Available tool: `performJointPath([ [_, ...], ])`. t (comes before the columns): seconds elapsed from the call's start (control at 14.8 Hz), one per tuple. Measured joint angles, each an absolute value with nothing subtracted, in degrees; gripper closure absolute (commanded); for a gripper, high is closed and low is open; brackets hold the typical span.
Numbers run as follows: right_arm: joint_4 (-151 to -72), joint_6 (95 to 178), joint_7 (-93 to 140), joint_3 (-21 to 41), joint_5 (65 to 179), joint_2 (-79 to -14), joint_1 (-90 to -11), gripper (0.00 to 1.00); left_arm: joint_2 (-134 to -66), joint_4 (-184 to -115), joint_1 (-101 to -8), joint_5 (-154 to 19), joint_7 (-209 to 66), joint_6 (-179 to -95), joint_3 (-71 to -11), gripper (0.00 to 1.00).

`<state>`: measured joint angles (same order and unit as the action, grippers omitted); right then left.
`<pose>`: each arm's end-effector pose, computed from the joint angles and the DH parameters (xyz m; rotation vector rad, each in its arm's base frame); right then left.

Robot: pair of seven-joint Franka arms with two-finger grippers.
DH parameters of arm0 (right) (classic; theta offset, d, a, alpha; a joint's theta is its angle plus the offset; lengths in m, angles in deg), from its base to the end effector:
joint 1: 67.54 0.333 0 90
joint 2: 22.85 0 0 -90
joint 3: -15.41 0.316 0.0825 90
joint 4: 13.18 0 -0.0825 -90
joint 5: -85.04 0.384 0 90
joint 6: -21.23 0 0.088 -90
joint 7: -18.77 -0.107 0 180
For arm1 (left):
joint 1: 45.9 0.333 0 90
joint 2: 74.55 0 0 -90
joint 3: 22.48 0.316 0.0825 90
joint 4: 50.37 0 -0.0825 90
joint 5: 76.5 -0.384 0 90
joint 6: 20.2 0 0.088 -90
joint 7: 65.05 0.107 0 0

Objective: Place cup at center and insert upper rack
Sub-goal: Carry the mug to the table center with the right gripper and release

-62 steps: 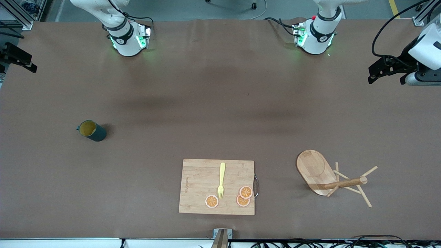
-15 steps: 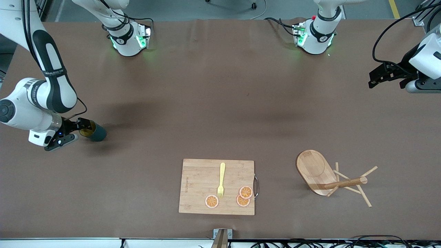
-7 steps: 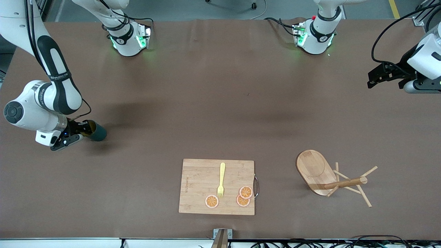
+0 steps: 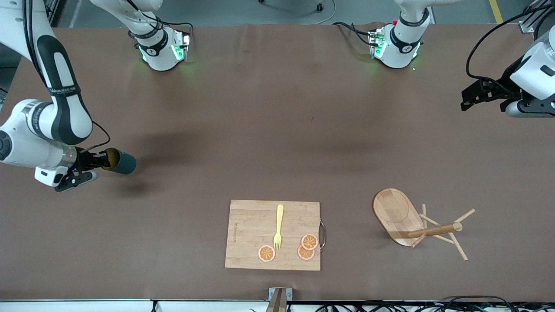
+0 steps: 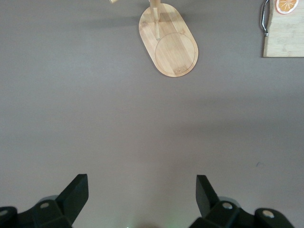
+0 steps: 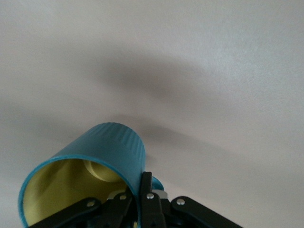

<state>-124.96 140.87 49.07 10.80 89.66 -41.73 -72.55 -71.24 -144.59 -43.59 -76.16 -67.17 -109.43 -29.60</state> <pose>0.5840 -0.0933 0.2965 -2.9911 -0.4768 0.2517 0.5322 -0.0474 0.6198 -3.1374 0.0732 0.0465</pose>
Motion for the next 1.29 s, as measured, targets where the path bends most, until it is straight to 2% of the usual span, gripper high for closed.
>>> performJointPath([
  [0.27,-124.7,135.9,33.0,11.2,92.5,-36.8,-64.1,1.0,-71.8,-144.6,-43.6,-76.2,-67.2,-109.4,-29.6,0.0],
  [0.54,-124.8,136.1,11.9,11.5,95.7,-35.1,-51.6,1.0,-72.4,-144.6,-43.7,-76.2,-67.2,-109.5,-29.7,0.0],
  [0.95,-125.4,146.9,-16.6,11.6,96.5,-35.8,-33.0,1.0,-72.6,-144.5,-43.9,-76.2,-67.2,-109.5,-29.8,0.0],
  [1.29,-126.0,156.7,-28.9,11.3,96.3,-42.3,-23.3,1.0,-72.9,-143.5,-44.1,-76.2,-67.2,-109.6,-29.8,0.0],
])
